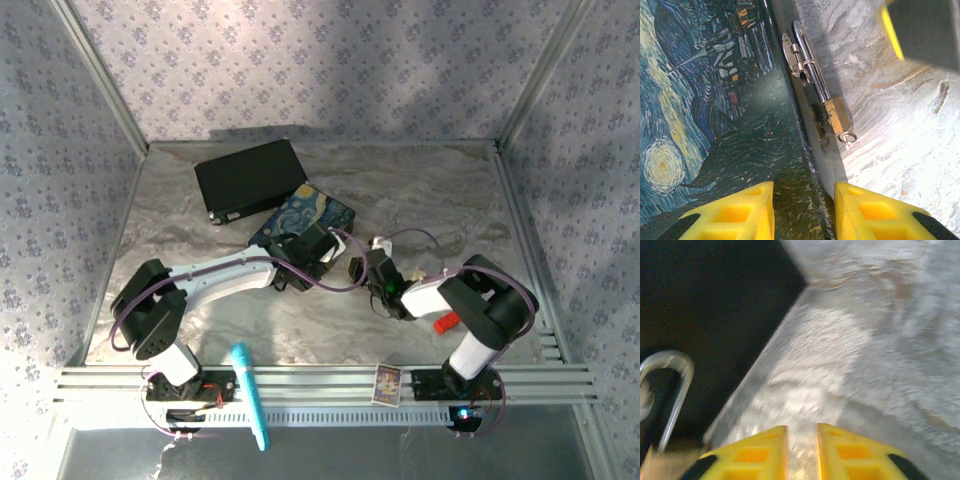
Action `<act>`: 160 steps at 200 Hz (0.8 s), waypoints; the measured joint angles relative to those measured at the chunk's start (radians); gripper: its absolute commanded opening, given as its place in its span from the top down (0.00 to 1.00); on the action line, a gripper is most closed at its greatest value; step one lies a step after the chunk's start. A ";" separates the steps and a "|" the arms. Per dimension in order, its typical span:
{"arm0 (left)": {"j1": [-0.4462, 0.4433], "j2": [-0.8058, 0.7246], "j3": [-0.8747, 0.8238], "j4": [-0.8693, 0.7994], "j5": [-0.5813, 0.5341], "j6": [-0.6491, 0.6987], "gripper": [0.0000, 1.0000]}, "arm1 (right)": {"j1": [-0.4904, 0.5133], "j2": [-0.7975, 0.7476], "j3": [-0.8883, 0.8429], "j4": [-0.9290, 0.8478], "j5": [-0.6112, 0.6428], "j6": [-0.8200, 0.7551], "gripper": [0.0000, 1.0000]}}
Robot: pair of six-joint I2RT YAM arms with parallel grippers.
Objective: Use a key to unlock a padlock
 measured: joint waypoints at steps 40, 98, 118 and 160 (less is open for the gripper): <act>0.003 -0.010 -0.009 0.010 0.006 -0.003 0.67 | 0.036 -0.003 -0.061 0.093 0.018 -0.254 0.36; 0.017 -0.105 -0.050 -0.031 0.156 -0.027 0.62 | 0.082 -0.189 -0.126 0.048 0.142 -0.350 0.18; 0.036 -0.135 -0.049 -0.042 0.195 -0.032 0.59 | 0.091 -0.298 -0.122 -0.025 0.187 -0.388 0.01; 0.161 -0.255 -0.049 0.008 0.205 -0.184 0.00 | 0.071 -0.525 -0.115 -0.185 0.207 -0.506 0.01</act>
